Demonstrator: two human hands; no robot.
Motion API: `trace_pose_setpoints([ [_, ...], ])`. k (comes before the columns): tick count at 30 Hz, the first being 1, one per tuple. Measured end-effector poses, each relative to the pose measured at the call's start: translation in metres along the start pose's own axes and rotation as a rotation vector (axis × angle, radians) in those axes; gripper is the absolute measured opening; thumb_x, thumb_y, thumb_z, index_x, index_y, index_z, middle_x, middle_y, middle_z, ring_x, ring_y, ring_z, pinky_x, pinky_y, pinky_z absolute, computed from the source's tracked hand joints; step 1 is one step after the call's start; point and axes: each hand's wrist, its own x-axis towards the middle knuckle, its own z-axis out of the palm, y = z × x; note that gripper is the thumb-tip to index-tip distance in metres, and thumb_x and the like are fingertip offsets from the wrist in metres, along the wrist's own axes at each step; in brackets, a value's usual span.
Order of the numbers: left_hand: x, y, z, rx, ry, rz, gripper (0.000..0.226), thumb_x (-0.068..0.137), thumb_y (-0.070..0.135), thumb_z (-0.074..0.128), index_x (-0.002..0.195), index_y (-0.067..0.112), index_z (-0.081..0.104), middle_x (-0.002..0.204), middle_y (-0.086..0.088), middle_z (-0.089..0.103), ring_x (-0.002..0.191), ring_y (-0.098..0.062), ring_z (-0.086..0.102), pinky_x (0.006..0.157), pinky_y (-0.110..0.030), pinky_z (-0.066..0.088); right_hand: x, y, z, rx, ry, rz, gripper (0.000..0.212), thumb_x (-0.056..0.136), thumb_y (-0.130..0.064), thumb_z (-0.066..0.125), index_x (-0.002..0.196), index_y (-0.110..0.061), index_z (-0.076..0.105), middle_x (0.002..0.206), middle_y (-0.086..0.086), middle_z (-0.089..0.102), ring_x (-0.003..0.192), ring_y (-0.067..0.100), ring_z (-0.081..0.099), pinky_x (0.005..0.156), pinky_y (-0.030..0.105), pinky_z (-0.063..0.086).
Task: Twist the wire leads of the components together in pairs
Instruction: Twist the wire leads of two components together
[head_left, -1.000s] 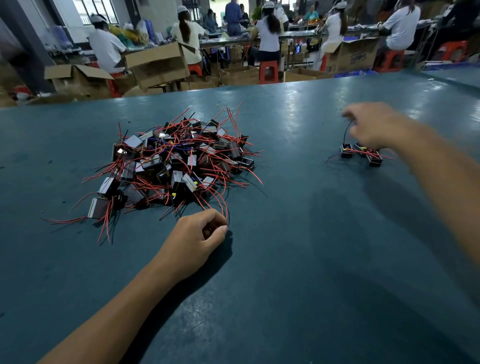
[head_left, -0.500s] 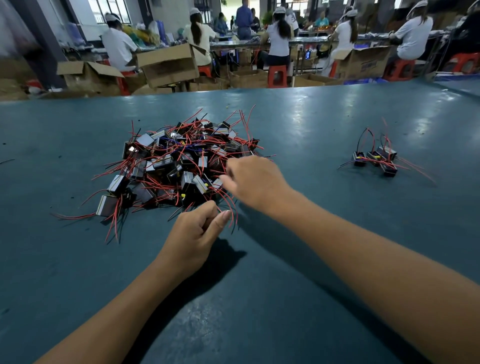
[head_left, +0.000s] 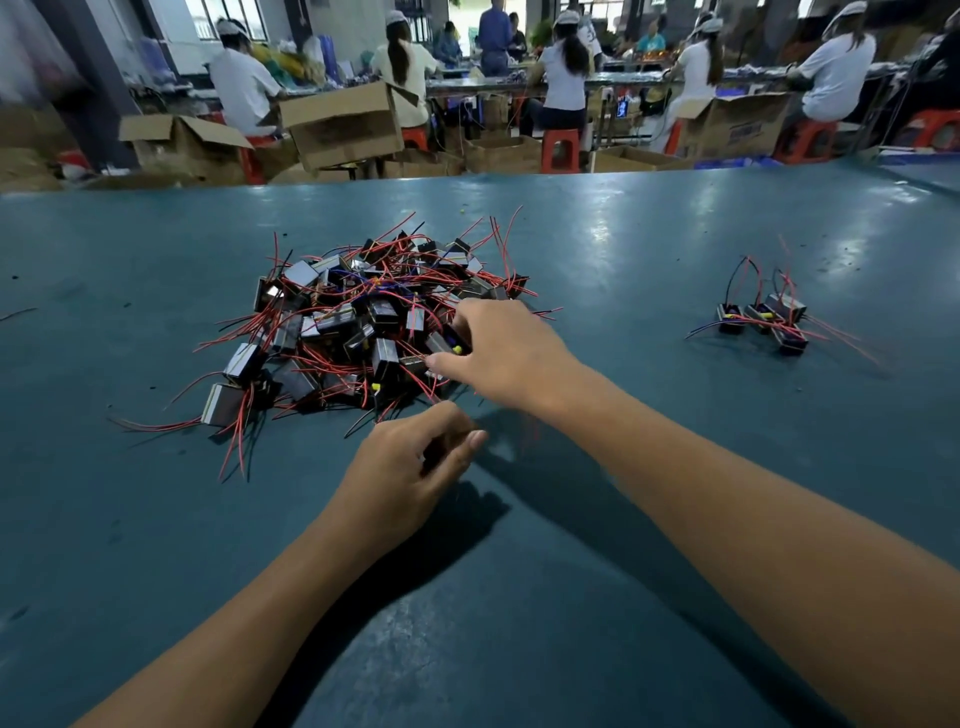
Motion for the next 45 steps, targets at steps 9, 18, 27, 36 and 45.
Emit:
trace_pose_setpoints([
  [9, 0.002, 0.012, 0.001, -0.512, -0.067, -0.32, 0.03, 0.096, 0.04, 0.059, 0.108, 0.013, 0.058, 0.064, 0.001, 0.062, 0.051, -0.005, 0.051, 0.052, -0.013, 0.039, -0.089, 0.009, -0.025, 0.132, -0.035, 0.044, 0.044, 0.076, -0.056, 0.074, 0.095, -0.022, 0.054, 0.079, 0.001, 0.063, 0.072, 0.023, 0.058, 0.068, 0.039, 0.052],
  [18, 0.005, 0.0, -0.001, -0.683, 0.063, -0.539, 0.01, 0.094, 0.013, 0.067, 0.099, 0.006, 0.064, 0.065, -0.012, 0.059, 0.05, -0.024, 0.047, 0.043, -0.027, 0.041, -0.108, 0.022, 0.006, 0.226, -0.132, 0.013, 0.029, 0.086, -0.034, 0.074, 0.107, -0.024, 0.057, 0.08, -0.009, 0.065, 0.069, 0.009, 0.058, 0.072, 0.03, 0.051],
  [27, 0.002, 0.002, 0.0, -0.699, 0.047, -0.563, 0.02, 0.092, 0.019, 0.071, 0.104, 0.006, 0.062, 0.078, -0.008, 0.067, 0.059, -0.022, 0.058, 0.05, -0.027, 0.051, -0.109, 0.029, -0.006, 0.797, -0.282, 0.29, 0.013, 0.093, -0.02, 0.068, 0.087, -0.009, 0.066, 0.064, 0.001, 0.068, 0.053, 0.015, 0.064, 0.05, 0.026, 0.048],
  [36, 0.0, -0.003, -0.004, -0.651, 0.119, -0.581, 0.014, 0.088, 0.03, 0.072, 0.084, 0.017, 0.071, 0.071, 0.001, 0.067, 0.064, -0.017, 0.061, 0.055, -0.027, 0.053, -0.112, 0.028, -0.015, 0.955, -0.491, 0.389, 0.014, 0.097, -0.013, 0.059, 0.085, -0.005, 0.06, 0.067, 0.008, 0.066, 0.055, 0.02, 0.065, 0.051, 0.028, 0.053],
  [45, 0.001, 0.002, -0.001, -0.675, -0.104, -0.558, 0.031, 0.078, 0.038, 0.071, 0.091, 0.01, 0.069, 0.083, -0.003, 0.073, 0.073, -0.008, 0.066, 0.063, -0.019, 0.052, -0.112, 0.021, -0.013, 0.778, -0.472, 0.332, 0.019, 0.099, -0.021, 0.057, 0.087, -0.006, 0.058, 0.068, 0.006, 0.069, 0.058, 0.022, 0.067, 0.051, 0.028, 0.051],
])
